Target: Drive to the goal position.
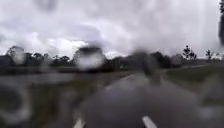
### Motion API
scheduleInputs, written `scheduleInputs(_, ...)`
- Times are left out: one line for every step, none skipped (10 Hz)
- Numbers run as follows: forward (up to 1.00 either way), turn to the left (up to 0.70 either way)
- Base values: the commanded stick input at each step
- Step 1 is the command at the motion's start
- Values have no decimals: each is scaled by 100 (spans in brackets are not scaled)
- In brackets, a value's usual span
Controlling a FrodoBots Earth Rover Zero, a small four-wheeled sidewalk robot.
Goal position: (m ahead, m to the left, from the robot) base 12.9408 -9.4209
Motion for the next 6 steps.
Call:
scheduleInputs(85, 0)
scheduleInputs(85, 0)
scheduleInputs(85, 0)
scheduleInputs(85, 0)
scheduleInputs(85, 0)
scheduleInputs(85, 0)
